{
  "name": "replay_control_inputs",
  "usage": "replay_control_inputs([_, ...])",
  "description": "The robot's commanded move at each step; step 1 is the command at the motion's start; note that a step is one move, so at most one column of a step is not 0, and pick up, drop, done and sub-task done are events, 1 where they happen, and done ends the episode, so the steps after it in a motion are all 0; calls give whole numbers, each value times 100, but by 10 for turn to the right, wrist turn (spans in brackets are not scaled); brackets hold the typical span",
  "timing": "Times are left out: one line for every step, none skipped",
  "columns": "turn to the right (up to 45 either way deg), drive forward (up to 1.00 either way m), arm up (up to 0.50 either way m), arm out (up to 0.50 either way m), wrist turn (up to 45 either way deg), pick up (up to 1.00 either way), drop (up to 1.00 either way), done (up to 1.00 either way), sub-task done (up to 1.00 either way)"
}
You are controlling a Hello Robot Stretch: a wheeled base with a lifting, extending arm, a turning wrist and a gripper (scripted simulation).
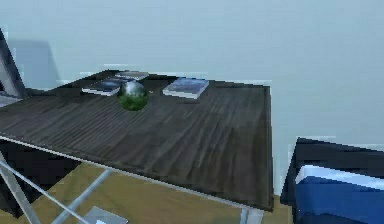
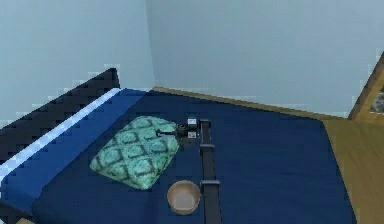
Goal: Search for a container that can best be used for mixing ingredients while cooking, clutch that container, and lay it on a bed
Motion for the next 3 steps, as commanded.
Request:
replay_control_inputs([0,0,10,0,0,0,0,0,0])
replay_control_inputs([0,0,0,-8,0,0,0,0,0])
replay_control_inputs([0,0,0,0,0,0,0,100,0])
